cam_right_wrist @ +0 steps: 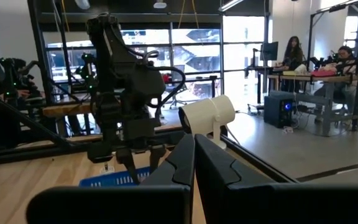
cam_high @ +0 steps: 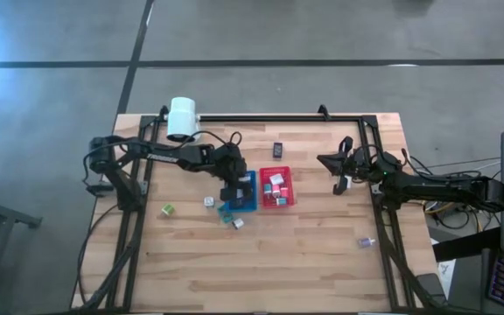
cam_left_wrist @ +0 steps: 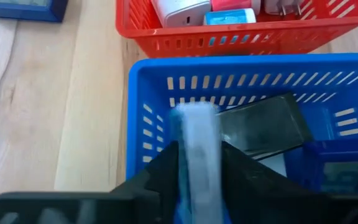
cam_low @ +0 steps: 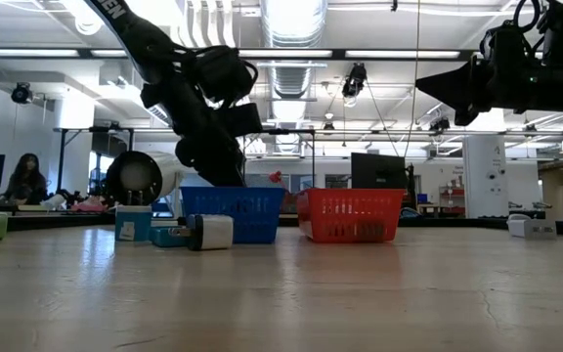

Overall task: Pick & Place Office items
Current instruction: Put the white digital clock into the blue bin, then put the white adaptor into the red bin

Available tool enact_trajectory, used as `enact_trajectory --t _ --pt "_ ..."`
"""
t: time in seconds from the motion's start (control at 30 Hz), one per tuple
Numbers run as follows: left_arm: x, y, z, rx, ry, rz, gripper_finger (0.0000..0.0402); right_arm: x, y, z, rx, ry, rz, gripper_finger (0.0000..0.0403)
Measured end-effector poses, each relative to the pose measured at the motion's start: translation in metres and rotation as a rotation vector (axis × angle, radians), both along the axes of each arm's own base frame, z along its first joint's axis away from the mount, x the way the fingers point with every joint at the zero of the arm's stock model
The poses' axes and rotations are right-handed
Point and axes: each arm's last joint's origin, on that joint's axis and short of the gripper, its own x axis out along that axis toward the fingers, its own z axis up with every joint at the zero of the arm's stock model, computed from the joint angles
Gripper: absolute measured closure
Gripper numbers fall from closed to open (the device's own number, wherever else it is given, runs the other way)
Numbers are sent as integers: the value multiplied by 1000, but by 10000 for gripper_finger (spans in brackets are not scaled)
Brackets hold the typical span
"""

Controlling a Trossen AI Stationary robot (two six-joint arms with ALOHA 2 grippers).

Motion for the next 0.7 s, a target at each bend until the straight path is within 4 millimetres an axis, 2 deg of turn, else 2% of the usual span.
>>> enact_trajectory --t 0.2,0.27,0.37,0.5,0.6,0.7 --pt "0 0 1 0 3 -11 253 0 0 0 -4 1 -1 394" --pt "2 0 9 4 0 -19 246 0 0 0 -4 1 -1 394" --pt "2 0 34 5 -14 -46 237 0 0 0 -8 2 -1 394" --pt "-11 -6 75 31 -86 -128 237 0 0 0 -8 2 -2 394" --pt "-29 -12 105 103 -224 -166 249 0 0 0 -7 2 -2 394" --pt "-53 -18 123 158 -410 -174 271 0 0 0 -3 3 0 394"
